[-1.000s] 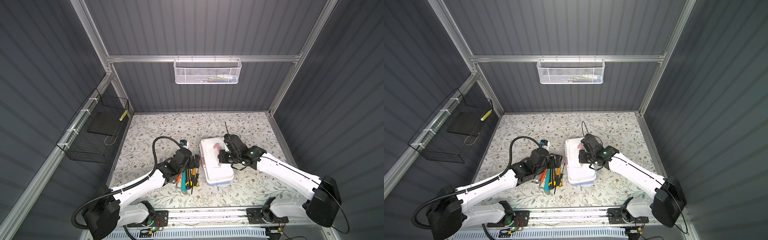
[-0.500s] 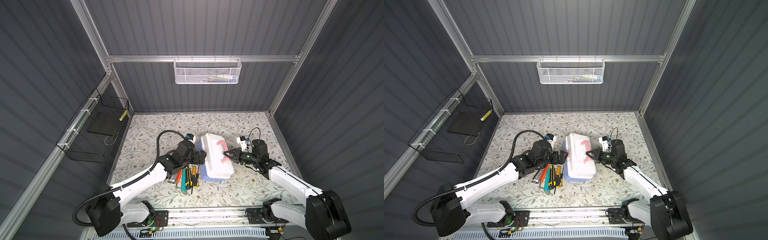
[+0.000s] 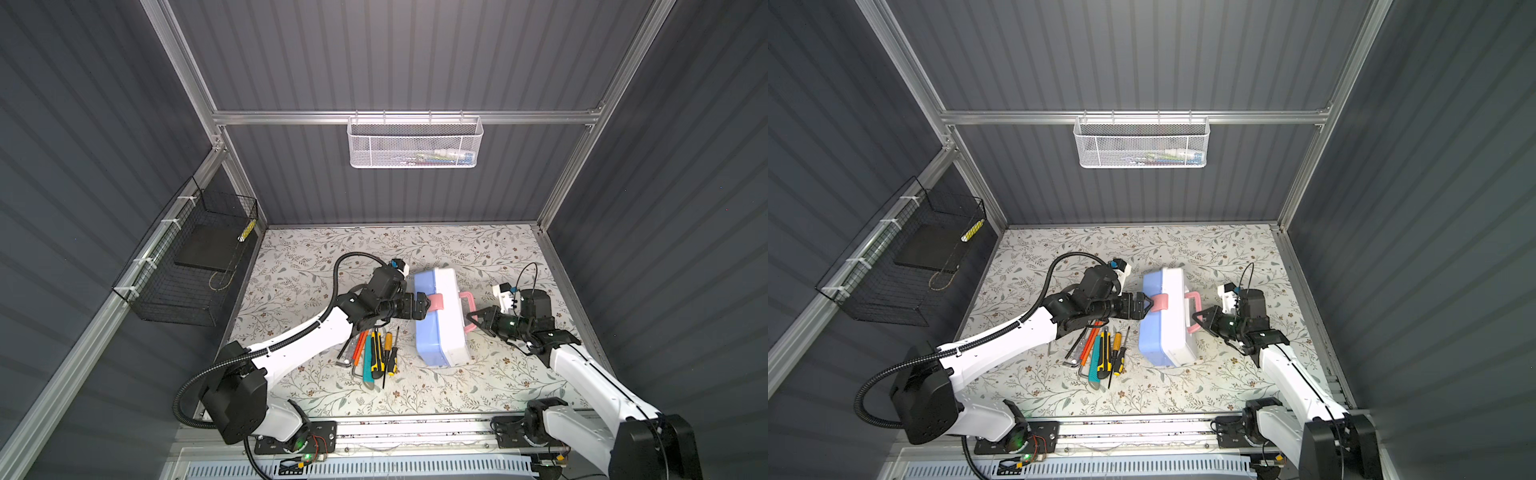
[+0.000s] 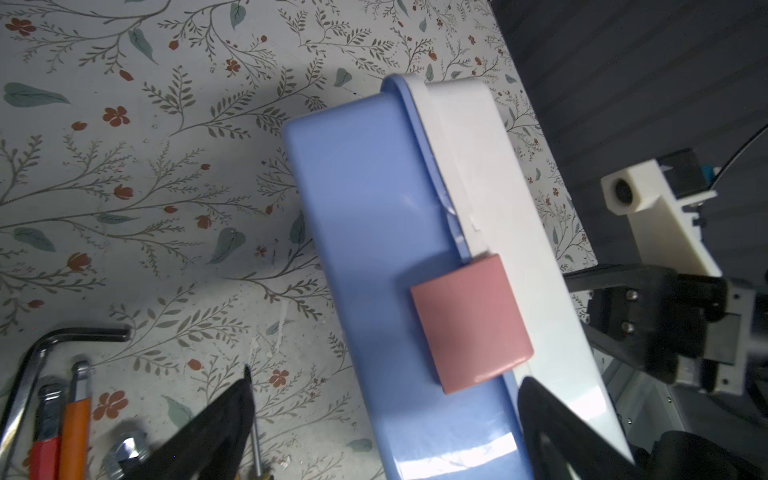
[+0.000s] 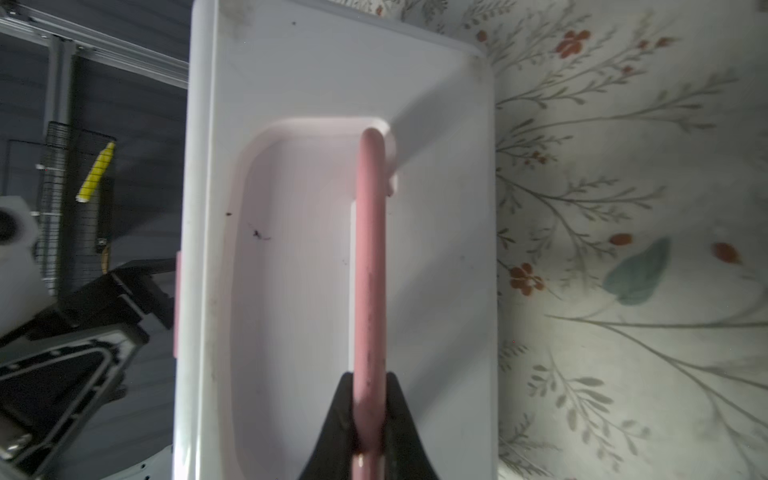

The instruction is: Pack the tool kit

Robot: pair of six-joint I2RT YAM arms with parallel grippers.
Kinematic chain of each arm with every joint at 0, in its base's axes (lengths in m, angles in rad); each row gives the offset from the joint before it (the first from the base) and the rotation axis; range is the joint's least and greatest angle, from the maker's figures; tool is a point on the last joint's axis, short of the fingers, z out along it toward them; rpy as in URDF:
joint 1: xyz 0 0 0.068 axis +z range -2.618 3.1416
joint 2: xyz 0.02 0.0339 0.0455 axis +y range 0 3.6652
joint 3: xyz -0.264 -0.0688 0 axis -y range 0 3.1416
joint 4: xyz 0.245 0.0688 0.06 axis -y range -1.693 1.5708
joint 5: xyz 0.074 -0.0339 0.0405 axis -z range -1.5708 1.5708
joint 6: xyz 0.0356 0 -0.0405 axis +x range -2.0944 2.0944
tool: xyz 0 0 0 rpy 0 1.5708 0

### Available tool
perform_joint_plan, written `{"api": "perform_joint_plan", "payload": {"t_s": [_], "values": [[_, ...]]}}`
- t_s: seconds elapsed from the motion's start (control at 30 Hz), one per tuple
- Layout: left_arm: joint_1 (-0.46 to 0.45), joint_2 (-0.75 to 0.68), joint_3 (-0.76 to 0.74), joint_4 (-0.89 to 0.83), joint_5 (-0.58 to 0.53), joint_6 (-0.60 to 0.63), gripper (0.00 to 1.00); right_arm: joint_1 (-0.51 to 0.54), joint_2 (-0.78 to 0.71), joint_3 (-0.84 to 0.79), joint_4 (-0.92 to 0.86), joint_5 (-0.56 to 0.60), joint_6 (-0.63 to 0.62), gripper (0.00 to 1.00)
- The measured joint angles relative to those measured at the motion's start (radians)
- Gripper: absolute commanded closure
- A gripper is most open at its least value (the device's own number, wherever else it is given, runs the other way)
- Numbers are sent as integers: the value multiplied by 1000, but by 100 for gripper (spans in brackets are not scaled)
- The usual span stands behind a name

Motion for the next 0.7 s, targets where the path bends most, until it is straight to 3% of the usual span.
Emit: {"api": "perform_joint_plan", "payload": {"t_s": [0.33,0.7], "values": [[0,34,98,2,118,-139,0,-2,11,51,-104,60,-117,100],[-26,106,149,-32,143,-195,1,-2,34,80,-132,73,-158,100]]}}
